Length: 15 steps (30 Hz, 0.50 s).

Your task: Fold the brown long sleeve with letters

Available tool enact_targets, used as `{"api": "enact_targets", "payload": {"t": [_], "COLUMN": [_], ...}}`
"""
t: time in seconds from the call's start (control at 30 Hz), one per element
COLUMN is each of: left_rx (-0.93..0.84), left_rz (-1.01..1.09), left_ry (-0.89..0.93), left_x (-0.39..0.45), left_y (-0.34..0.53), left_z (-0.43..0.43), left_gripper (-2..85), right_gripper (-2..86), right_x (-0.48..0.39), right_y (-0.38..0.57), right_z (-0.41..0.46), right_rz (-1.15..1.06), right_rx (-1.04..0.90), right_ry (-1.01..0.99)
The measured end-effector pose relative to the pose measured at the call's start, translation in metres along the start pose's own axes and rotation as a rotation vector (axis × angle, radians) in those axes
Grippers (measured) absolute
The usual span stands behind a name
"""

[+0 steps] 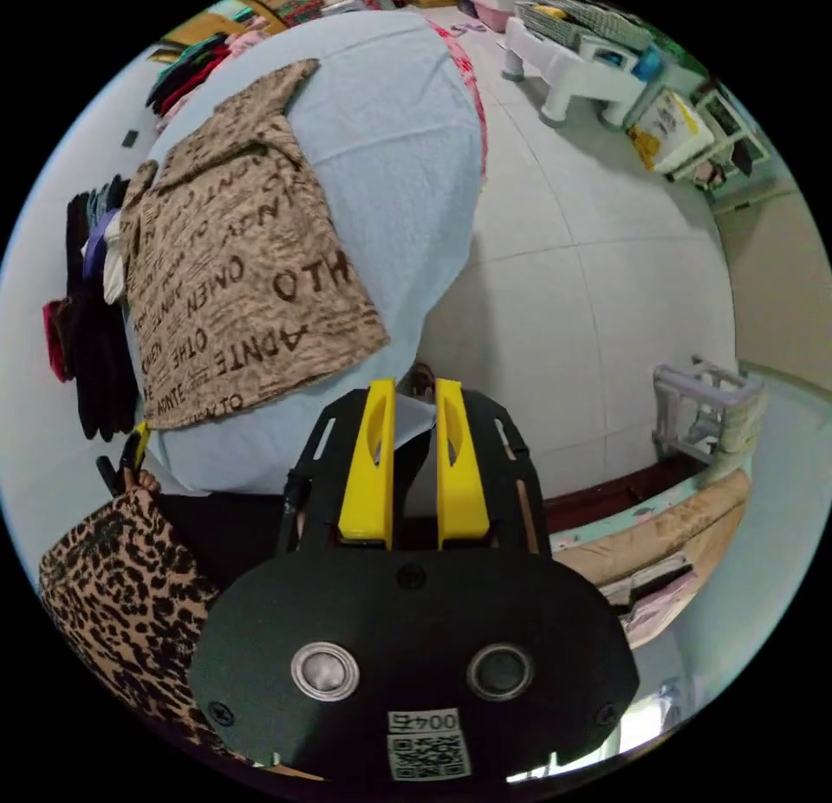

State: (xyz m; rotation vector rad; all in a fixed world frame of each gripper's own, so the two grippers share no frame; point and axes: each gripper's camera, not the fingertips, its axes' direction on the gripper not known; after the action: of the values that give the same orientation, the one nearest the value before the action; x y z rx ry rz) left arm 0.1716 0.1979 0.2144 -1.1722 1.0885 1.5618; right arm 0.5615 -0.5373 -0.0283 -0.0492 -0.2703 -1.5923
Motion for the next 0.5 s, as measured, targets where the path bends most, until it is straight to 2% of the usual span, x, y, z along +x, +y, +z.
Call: {"api": "enact_targets", "payload": {"t": [0.1,0.2,0.37,0.5], "left_rx": [0.087,0.105,-0.085,-0.216], "left_rz": [0.048,0.199,0.524,0.630], "left_ry": [-0.033,-0.163,-0.345,-0.372], "left_x": [0.017,0.057,0.140,0.179], "left_y": [0.009,0.005,-0.012,-0.013], "left_z": [-0.015,-0.014,0.069,0.139], "left_gripper": [7.2,8.8,10.5,10.0], "right_gripper": [13.5,18.0,20.0,16.4], "right_x": [-0.052,-0.131,-0.283,-0.347], "right_y": [-0.005,-0.029,-0.076,-0.102], "right_z": [-0.047,-0.065,-0.039,-0.014], "right_rz": [-0.115,-0.260,-0.507,-0.580], "right_rx": [0.057,0.021,-0.168,-0.275], "right_ry": [-0.028,-0.045,0.091,0.248]}}
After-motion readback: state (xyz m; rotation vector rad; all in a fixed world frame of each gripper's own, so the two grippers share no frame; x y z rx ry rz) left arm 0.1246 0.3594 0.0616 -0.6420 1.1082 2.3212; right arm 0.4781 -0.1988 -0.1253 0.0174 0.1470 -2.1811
